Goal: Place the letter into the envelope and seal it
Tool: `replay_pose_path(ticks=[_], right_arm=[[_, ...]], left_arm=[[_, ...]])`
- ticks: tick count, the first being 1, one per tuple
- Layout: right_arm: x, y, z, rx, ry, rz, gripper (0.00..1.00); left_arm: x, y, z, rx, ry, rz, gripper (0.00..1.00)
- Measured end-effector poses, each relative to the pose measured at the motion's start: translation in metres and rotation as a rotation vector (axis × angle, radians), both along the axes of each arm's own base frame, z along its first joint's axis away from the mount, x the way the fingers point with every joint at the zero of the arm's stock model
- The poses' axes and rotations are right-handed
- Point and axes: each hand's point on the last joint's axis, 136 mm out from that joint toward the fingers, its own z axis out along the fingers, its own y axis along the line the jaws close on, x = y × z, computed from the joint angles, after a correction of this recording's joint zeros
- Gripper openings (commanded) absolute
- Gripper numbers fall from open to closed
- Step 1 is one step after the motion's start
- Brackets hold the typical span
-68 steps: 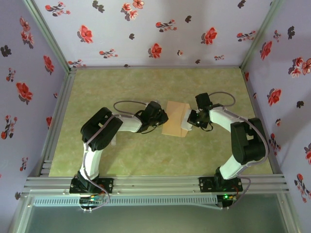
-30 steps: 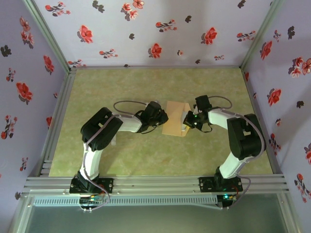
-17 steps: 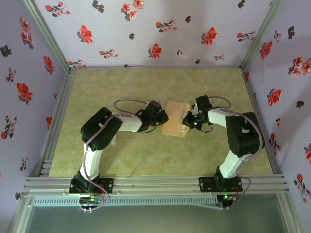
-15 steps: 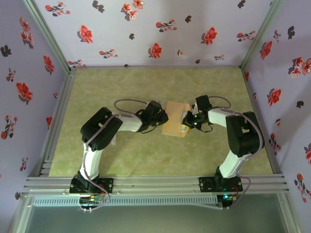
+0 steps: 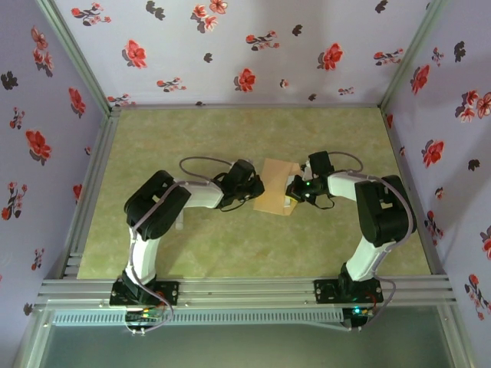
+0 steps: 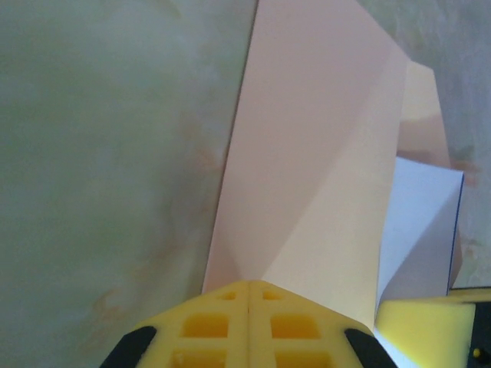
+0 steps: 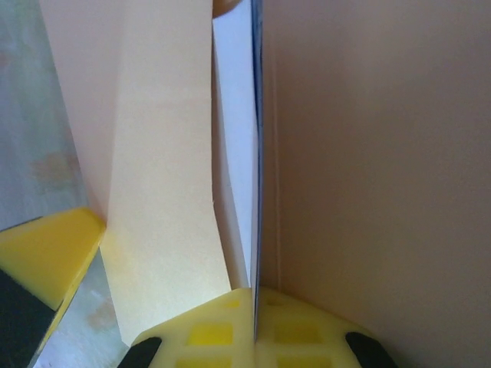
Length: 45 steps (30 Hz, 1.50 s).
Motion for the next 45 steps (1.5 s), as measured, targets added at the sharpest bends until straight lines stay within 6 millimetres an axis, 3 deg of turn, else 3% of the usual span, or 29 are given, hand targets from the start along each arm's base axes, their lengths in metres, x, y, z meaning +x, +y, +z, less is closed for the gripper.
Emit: replay_pose_path(ticks=[9, 18, 32, 34, 40, 45], right_arm=[[0.003, -0.008, 0.002, -0.002, -0.01, -0.024, 0.01], [0.004, -0.013, 0.003, -0.018, -0.019, -0.032, 0.21], [0.002, -0.036, 0.013, -0.109, -0.021, -0.069, 0.29], [0.001, -0.039, 0.012, -0.129, -0.013, -0.073, 0.28], [0.002, -0.045, 0.012, -0.169, -0.013, -0.073, 0.03], [0.004, -0.044, 0.014, -0.163, -0.019, -0.066, 0.0]], left_arm=[[-0.006, 0.006, 0.008, 0.02, 0.0, -0.012, 0.0], [-0.01, 0.01, -0.001, 0.038, 0.014, -0.016, 0.0], [-0.011, 0.009, -0.004, 0.037, 0.013, -0.019, 0.0], [-0.012, 0.008, -0.004, 0.037, 0.013, -0.021, 0.0], [-0.011, 0.007, -0.001, 0.047, 0.003, -0.036, 0.0], [-0.003, -0.004, 0.014, 0.034, -0.034, -0.065, 0.0]])
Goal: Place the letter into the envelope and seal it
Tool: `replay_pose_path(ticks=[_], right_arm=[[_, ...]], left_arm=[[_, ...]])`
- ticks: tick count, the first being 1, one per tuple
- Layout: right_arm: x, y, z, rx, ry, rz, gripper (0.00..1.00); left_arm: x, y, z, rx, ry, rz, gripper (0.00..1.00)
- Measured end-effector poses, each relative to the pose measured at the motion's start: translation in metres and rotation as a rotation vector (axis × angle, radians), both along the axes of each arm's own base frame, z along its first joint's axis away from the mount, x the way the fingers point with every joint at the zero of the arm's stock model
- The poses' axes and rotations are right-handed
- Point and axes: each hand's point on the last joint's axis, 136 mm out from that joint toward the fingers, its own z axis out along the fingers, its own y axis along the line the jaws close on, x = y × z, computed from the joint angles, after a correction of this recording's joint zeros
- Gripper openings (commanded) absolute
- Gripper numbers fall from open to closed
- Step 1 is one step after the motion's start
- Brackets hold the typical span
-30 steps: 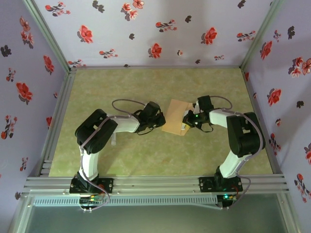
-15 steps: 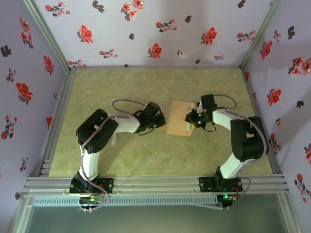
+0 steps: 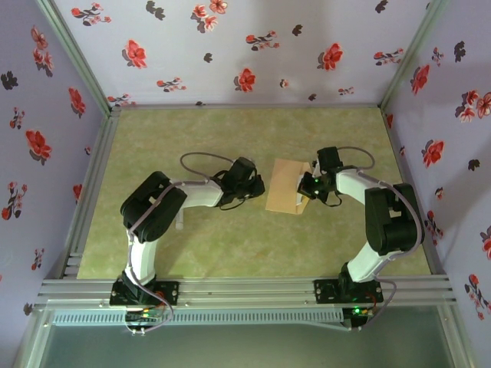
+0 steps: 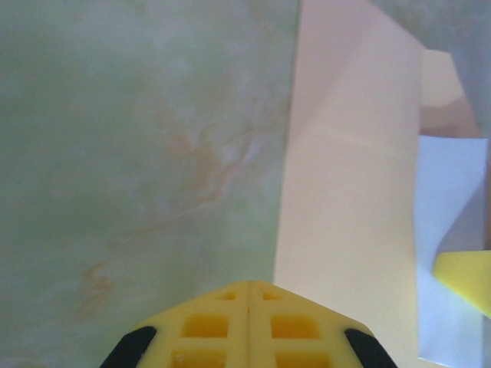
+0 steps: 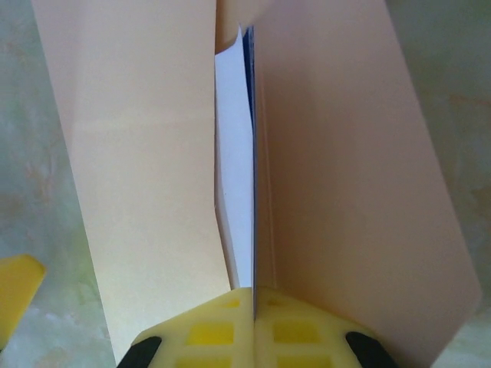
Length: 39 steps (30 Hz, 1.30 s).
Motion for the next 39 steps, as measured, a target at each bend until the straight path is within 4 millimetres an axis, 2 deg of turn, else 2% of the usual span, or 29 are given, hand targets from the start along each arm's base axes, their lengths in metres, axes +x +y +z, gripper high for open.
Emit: replay_pose_path(ticks=[5, 11, 16, 23, 26, 31, 39], right_arm=[[0.0, 0.007, 0.0, 0.038, 0.003, 0.016, 0.0], [-0.003, 0.023, -0.008, 0.068, 0.022, 0.061, 0.0], [0.0, 0.039, -0.005, 0.091, 0.004, 0.095, 0.0], [0.003, 0.042, -0.005, 0.099, -0.002, 0.096, 0.0], [0.003, 0.042, -0.004, 0.098, -0.002, 0.096, 0.09], [0.004, 0.042, -0.003, 0.089, -0.002, 0.1, 0.19], [0.006, 0.036, -0.002, 0.055, 0.0, 0.098, 0.21]], left_arm=[[0.003, -0.005, 0.007, -0.008, -0.022, -0.02, 0.0], [0.001, -0.003, -0.007, 0.026, -0.004, -0.031, 0.0], [0.0, -0.002, -0.017, 0.048, 0.008, -0.038, 0.0], [0.0, -0.002, -0.017, 0.051, 0.0, -0.045, 0.0], [0.0, -0.002, -0.018, 0.046, -0.005, -0.044, 0.0], [0.0, -0.002, -0.018, 0.032, -0.019, -0.043, 0.0], [0.0, -0.002, -0.018, 0.018, -0.032, -0.043, 0.0]])
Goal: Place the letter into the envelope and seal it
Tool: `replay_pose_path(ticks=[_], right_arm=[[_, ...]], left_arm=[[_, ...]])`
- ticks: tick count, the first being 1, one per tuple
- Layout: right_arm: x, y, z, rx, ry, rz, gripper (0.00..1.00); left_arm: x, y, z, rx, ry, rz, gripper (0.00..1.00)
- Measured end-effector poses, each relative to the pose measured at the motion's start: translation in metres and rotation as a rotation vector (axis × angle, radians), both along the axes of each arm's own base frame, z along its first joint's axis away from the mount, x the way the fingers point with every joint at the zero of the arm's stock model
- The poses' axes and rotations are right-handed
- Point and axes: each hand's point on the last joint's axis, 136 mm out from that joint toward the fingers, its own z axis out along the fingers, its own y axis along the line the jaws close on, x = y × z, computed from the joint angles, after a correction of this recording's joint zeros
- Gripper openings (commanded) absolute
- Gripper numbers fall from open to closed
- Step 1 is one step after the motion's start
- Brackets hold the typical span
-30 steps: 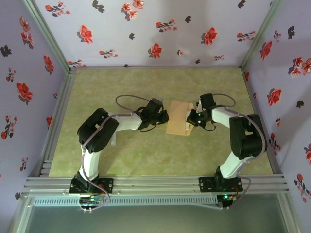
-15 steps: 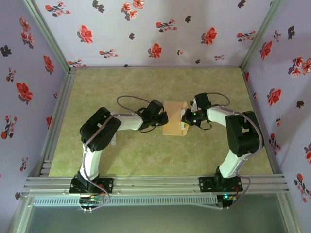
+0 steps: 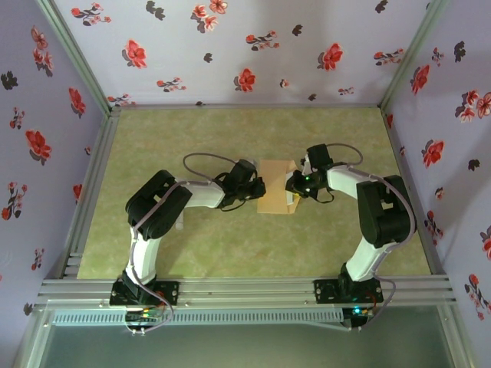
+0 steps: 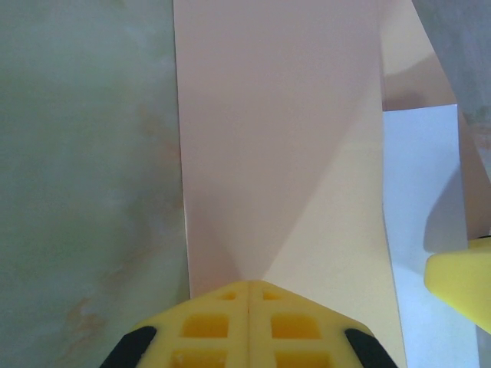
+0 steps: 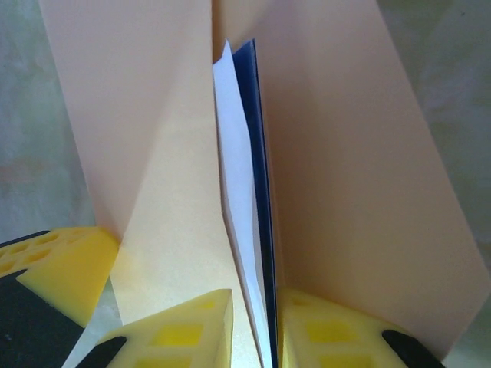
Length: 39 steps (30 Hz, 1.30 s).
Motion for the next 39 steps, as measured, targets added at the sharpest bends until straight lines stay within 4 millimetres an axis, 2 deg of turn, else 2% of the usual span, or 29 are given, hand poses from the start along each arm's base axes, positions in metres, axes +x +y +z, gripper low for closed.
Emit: replay_pose_path(ticks=[6, 13, 16, 25, 39], right_arm=[[-0.001, -0.007, -0.003, -0.021, 0.013, -0.015, 0.2], [0.001, -0.012, -0.003, -0.03, 0.011, -0.026, 0.03], [0.001, -0.012, -0.004, -0.031, 0.01, -0.027, 0.0], [0.003, -0.015, -0.014, -0.008, 0.008, -0.036, 0.0], [0.01, -0.007, -0.01, 0.073, -0.038, -0.032, 0.0]], left_arm=[[0.0, 0.0, 0.0, -0.003, -0.003, 0.0, 0.0], [0.0, 0.0, 0.0, -0.004, -0.004, 0.0, 0.0], [0.0, 0.0, 0.0, -0.004, -0.004, 0.0, 0.0], [0.0, 0.0, 0.0, -0.005, -0.004, 0.0, 0.0], [0.0, 0.0, 0.0, 0.001, 0.0, 0.0, 0.0]])
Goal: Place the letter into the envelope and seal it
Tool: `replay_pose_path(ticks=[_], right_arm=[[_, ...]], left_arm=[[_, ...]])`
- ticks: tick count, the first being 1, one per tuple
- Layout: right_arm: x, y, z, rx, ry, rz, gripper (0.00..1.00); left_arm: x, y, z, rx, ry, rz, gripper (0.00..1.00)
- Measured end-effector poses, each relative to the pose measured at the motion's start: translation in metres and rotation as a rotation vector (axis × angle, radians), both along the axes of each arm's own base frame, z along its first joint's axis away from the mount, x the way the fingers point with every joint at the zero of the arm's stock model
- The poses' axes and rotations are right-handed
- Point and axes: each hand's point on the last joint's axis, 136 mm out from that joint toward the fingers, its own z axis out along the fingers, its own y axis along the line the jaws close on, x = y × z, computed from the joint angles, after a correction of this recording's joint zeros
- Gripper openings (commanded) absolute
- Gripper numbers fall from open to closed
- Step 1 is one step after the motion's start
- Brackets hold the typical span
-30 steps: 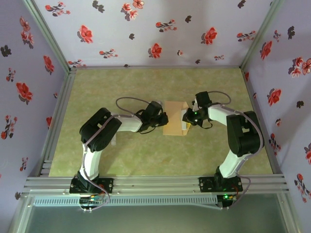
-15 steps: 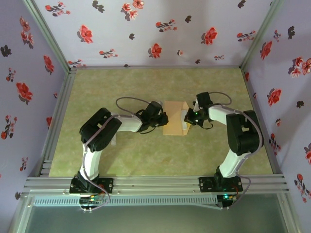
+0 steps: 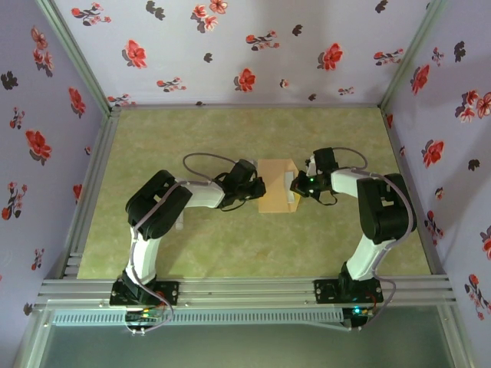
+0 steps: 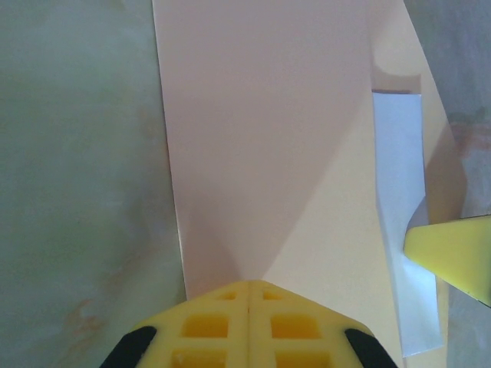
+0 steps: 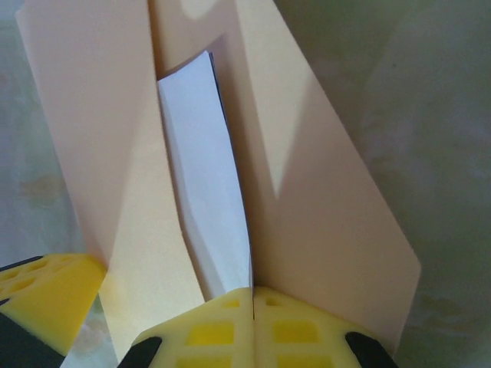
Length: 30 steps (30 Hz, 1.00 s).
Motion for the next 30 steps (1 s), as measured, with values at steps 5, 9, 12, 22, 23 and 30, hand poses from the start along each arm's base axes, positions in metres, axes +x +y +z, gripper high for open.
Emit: replay_pose_path(ticks=[5, 9, 12, 22, 23, 30], right_arm=[[0.0, 0.003, 0.001, 0.026, 0.0, -0.01, 0.0], [0.002, 0.006, 0.0, 0.047, -0.001, -0.017, 0.0], [0.003, 0.008, -0.001, 0.056, -0.003, -0.02, 0.0], [0.003, 0.013, -0.002, 0.076, -0.01, -0.028, 0.0], [0.004, 0.013, -0.002, 0.078, -0.01, -0.029, 0.0], [0.002, 0.012, -0.001, 0.057, -0.014, -0.025, 0.17]], left_arm=[[0.002, -0.002, 0.0, 0.005, 0.005, 0.0, 0.0], [0.004, -0.004, 0.0, 0.011, 0.01, 0.0, 0.0], [0.005, -0.005, 0.0, 0.018, 0.014, -0.001, 0.0], [0.006, -0.005, 0.0, 0.035, 0.015, -0.01, 0.0], [0.006, -0.005, 0.0, 0.037, 0.014, -0.012, 0.0], [0.006, -0.005, 0.0, 0.044, 0.009, -0.02, 0.0]])
